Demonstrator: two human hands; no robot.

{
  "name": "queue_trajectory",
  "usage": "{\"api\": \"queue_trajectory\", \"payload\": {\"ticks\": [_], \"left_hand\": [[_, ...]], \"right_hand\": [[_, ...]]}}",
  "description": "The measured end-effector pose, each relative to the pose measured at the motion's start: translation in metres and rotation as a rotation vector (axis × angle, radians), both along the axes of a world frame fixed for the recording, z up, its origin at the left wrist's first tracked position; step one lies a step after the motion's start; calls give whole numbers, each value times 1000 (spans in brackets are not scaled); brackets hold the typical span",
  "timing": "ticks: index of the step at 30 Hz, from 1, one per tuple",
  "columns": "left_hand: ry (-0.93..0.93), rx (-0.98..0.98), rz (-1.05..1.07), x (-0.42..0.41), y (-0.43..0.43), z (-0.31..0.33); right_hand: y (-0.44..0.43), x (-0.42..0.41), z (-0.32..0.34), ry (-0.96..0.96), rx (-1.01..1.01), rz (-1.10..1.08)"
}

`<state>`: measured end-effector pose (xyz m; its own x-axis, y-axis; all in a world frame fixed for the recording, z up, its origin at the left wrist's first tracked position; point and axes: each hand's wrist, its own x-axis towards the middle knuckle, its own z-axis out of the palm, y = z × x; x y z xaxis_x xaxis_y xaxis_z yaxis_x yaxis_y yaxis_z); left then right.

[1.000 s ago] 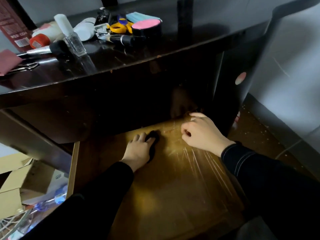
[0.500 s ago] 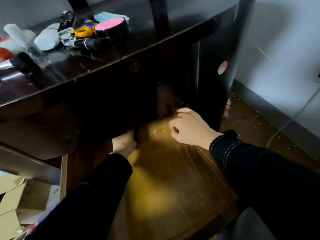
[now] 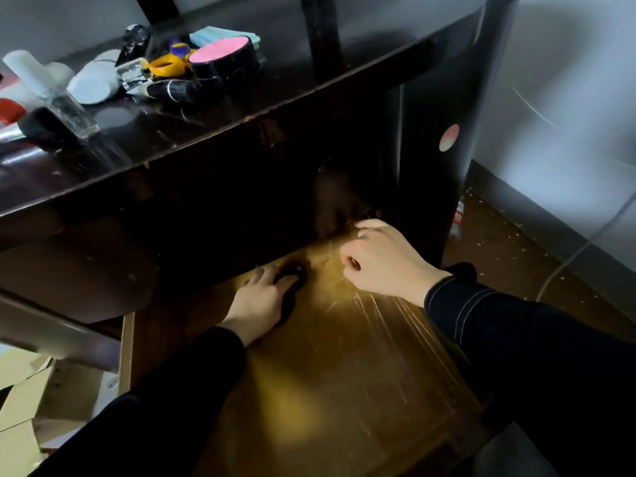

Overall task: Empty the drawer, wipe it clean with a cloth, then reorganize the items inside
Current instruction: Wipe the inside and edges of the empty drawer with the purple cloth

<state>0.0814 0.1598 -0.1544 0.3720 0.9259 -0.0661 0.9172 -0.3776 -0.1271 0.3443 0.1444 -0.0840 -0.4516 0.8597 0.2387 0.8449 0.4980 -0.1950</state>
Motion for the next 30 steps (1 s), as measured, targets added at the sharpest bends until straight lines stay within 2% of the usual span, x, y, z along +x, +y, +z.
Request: {"api": "queue_trajectory", "payload": {"ticks": [3,7,11,14,16,18,21,23,26,30], "left_hand": [[-82,28,195,24,29,-1],[-34,77,214,36,18,-7],[-15,25,64,19,-33,-7],[-28,18,-185,3,-81,-9],[6,41,-288,-8,-80,-10],[15,26,-186,-10,-58,-6],[-16,34,143,-3,-19,-4],[-1,43,234,4,-10,-7],[69,39,171,8,-25,-6],[68,-59,-34,5,-82,-5]], "right_hand": [[0,0,1,-3,-7,-6],[-1,0,1,-13,2,-13],[-1,0,0,11,2,-10],[1,0,-2,51,2,-5],[2,1,-3,58,2,-5],[2,1,-3,49,0,-10],[1,0,-3,17,2,-15],[1,1,-2,7,0,-17],[0,1,-3,-6,-2,-19],[1,1,-3,4,-7,-26]]}}
